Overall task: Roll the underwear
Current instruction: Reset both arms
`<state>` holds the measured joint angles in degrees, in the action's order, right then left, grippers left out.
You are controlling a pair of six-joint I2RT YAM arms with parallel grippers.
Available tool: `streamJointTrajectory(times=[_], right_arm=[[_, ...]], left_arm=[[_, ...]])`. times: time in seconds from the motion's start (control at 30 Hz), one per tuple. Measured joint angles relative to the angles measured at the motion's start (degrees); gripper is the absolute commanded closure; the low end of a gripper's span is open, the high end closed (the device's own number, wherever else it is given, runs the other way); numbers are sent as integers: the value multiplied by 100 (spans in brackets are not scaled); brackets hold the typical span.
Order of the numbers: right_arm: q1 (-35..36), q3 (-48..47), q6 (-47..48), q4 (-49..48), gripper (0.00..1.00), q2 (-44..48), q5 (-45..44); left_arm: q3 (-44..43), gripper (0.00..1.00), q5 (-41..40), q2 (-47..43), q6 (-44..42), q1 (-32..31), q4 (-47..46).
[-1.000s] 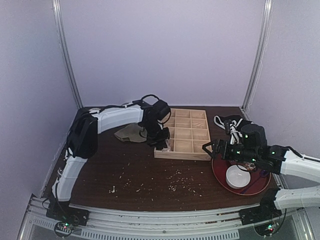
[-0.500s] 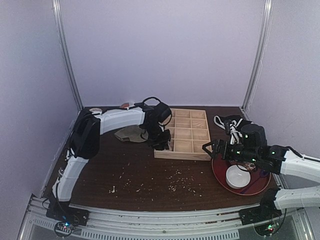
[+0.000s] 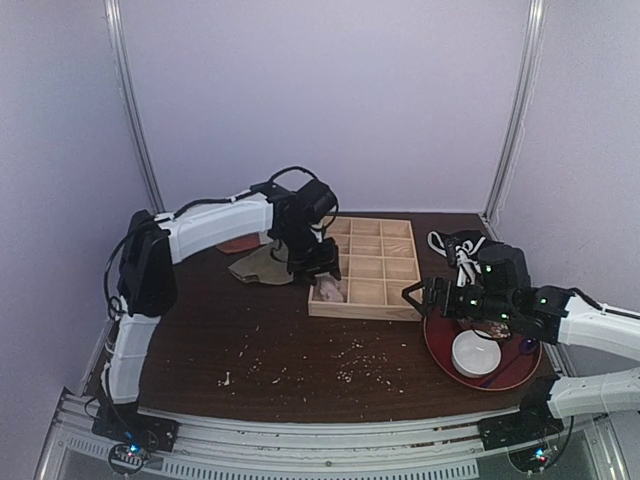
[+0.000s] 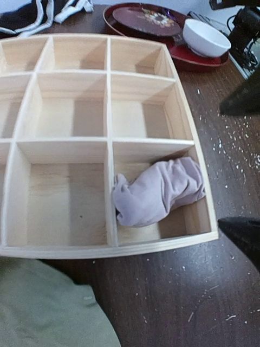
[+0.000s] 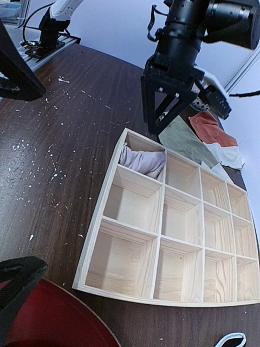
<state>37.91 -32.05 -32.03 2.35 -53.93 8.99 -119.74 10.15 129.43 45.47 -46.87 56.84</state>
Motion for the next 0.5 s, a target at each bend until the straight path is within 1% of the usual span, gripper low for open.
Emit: streamJointTrajectory(times=[0.03, 0.1, 0.13, 0.17, 0.2, 0.33, 0.5], right_arm=[[0, -50, 15, 4, 0, -37, 2], [0, -162, 42, 7, 0, -133, 13], [0, -229, 57, 11, 0, -203, 24], [0, -304, 74, 13, 0, -291, 33], [0, -387, 90, 31, 0, -391, 44], [0, -704, 166, 127, 0, -748, 52], [0, -1141, 240, 293, 0, -1163, 87]], left_arm=[[15, 22, -70, -157, -35, 0, -15], [188, 14, -221, -540, -151, 0, -153], [350, 12, -297, -765, -199, 0, -247], [529, 4, -369, -997, -234, 0, -339], [682, 3, -424, -1182, -264, 0, -422], [1416, 2, -702, -1928, -485, 7, -761], [2638, 2, -1156, -2684, -787, 7, -1209]])
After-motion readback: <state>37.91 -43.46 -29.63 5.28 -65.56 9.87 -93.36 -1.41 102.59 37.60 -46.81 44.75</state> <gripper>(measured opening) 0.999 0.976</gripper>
